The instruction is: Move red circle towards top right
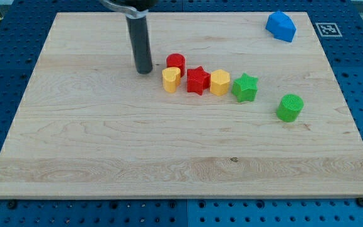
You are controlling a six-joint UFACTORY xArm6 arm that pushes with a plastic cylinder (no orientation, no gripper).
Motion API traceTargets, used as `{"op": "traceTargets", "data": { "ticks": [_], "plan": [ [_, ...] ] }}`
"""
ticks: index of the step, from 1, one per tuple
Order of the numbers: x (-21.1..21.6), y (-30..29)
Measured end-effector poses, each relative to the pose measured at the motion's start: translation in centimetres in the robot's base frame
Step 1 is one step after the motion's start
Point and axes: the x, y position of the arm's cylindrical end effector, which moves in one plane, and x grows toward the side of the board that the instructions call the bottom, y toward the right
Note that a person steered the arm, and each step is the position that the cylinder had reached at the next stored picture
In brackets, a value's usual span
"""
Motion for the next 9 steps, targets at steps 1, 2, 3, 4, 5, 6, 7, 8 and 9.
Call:
{"op": "traceTargets", "data": {
  "ticks": [1, 2, 3, 4, 5, 6, 7, 8, 9],
  "plan": [
    [0.8, 3.5],
    [0.8, 5.5],
    [0.8, 7.8],
    [0.7, 9.3],
    [-0.2, 9.1],
    [-1.0, 8.7],
    [-1.7, 7.6],
    [-2.3, 5.6],
    [-2.5, 5.8]
  ]
}}
